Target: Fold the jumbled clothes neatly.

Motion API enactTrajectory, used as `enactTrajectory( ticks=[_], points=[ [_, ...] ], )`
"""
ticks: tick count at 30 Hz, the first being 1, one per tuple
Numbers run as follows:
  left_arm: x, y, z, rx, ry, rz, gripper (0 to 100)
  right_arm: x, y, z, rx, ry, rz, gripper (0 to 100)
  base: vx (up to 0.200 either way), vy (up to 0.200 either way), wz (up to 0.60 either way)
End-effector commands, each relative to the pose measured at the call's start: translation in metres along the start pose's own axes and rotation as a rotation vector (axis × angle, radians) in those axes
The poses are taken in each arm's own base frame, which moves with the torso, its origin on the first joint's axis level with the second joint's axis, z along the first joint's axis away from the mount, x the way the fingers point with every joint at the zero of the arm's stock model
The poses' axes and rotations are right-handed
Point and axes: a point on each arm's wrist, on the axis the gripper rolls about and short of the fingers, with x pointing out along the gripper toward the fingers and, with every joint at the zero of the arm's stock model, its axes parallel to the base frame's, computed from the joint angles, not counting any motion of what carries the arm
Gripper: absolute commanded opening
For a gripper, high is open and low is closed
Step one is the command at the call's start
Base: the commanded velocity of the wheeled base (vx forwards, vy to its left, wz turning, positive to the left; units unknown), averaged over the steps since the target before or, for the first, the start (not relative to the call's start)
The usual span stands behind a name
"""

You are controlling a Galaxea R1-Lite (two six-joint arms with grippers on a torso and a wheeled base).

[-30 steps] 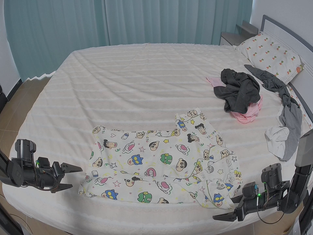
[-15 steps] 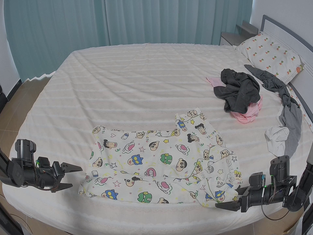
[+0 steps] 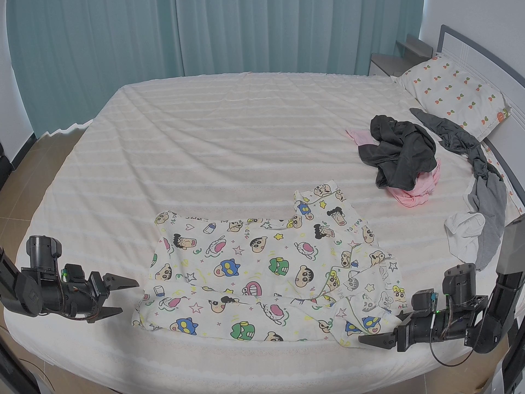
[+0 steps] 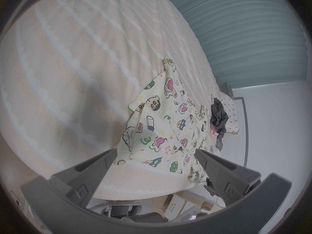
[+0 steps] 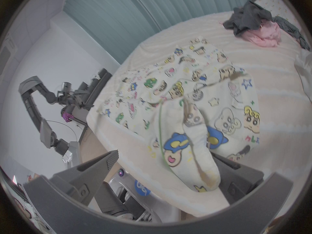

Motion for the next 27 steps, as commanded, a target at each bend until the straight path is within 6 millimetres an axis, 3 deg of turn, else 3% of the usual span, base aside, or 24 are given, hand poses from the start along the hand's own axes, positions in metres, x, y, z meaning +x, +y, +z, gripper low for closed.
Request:
enactTrajectory(
  ticks=[1,5,18,22,27],
  points=[
    [0.003,0.004,-0.001,-0.011,0.012,0.006,100,-0.017,0.011,0.003,-0.043,-0.077,0.053,100,0.000,0.000,0.00],
    [0.004,0.004,-0.001,-0.013,0.015,0.006,100,-0.023,0.016,0.010,-0.074,-0.129,0.060,100,0.000,0.000,0.00],
    [0.004,0.007,-0.006,-0.021,0.029,0.011,100,-0.020,0.019,-0.009,-0.013,0.041,0.050,100,0.000,0.000,0.00],
    [0.007,0.009,-0.006,-0.024,0.038,0.015,100,-0.014,0.016,-0.017,-0.002,0.097,-0.065,100,0.000,0.000,0.00],
    [0.009,0.010,-0.006,-0.023,0.039,0.016,100,-0.015,0.014,-0.013,-0.012,0.053,-0.147,100,0.000,0.000,0.00]
  ],
)
